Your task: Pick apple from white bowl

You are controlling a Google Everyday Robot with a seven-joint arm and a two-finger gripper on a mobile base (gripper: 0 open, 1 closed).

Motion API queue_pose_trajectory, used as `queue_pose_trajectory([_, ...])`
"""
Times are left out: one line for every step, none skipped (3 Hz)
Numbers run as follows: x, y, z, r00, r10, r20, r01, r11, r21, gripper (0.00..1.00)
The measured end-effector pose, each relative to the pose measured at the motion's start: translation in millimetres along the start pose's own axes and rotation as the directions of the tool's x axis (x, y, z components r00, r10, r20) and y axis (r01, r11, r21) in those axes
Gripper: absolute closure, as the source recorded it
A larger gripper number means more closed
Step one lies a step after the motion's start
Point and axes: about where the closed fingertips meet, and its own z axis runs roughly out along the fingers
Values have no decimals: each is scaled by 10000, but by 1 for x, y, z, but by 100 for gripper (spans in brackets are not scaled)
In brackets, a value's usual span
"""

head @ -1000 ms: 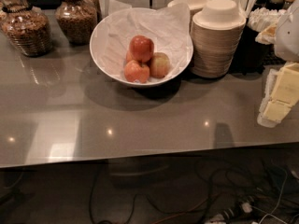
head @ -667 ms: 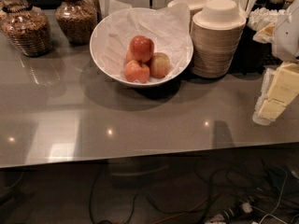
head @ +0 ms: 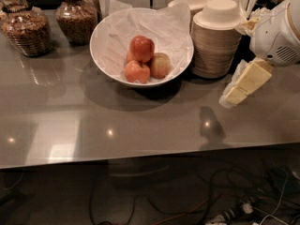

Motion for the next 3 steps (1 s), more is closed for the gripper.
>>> queue_pose_trajectory([-38, -20, 17, 9900, -43, 1409, -27, 9988, 497, 0])
queue_pose_trajectory([-90, -33, 39, 9638, -374, 2641, 242, 9983, 532, 0])
queue_pose_trajectory([-131, -38, 60, 9373, -669, 3422, 602, 9977, 302, 0])
